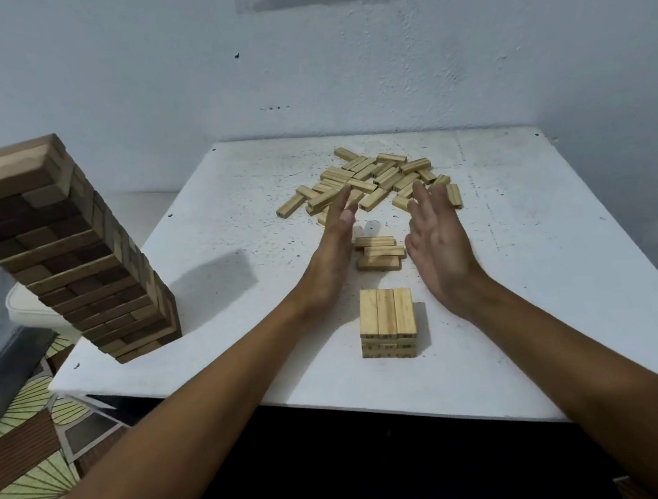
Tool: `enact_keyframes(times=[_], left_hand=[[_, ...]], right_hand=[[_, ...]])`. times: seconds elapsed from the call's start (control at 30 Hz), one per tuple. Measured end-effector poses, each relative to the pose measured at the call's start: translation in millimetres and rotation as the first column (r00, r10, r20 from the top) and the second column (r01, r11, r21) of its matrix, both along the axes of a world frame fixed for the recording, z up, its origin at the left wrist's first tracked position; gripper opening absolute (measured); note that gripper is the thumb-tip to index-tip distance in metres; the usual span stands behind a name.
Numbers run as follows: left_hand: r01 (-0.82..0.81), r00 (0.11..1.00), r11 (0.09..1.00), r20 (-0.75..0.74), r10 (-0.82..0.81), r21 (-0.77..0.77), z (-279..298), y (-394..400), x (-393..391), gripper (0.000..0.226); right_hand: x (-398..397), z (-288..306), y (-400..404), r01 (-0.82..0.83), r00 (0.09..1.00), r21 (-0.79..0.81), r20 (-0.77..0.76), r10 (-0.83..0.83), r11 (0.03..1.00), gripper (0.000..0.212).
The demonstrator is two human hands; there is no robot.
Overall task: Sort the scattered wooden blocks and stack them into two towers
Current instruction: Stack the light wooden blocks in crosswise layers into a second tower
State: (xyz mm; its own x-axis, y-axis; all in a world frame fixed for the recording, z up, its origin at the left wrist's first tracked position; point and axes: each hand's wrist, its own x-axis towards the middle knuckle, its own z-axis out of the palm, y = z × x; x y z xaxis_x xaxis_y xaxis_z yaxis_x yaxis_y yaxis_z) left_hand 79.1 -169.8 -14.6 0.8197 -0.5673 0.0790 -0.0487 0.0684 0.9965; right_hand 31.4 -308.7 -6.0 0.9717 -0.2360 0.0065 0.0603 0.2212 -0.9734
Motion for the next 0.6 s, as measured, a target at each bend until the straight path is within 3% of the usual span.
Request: enact_keyframes(times=[0.27, 0.47, 0.53, 0.6], left_hand=[[0.015, 0.995, 0.995, -0.099, -0.025, -0.095, 3.5, -9.3, -1.9, 0.073], [-0.002, 0.995, 0.998, -0.096, -0.004, -0.06, 5.7, -8.5, -2.3, 0.072], [-0.062, 0.997, 0.995, 0.057, 0.058, 0.077, 4.4, -2.3, 1.4, 0.067], [-0.172, 0.942, 0.958, 0.324, 0.091, 0.231, 0.5, 8.7, 10.3, 0.068]], right_hand=[[3.6, 2.4, 12.7, -0.013, 1.0, -0.005, 0.01, 0.013, 1.0, 0.085], [2.8, 1.0, 11.1, 0.002, 1.0, 0.021, 0.011, -0.002, 1.0, 0.071], [3.2, -0.9, 1.6, 0.046, 0.998, -0.142, -0.028, -0.051, 0.989, 0.07], [2.1, -4.7, -12.9, 0.056, 0.998, -0.427, -0.012, -0.068, 0.903, 0.074]])
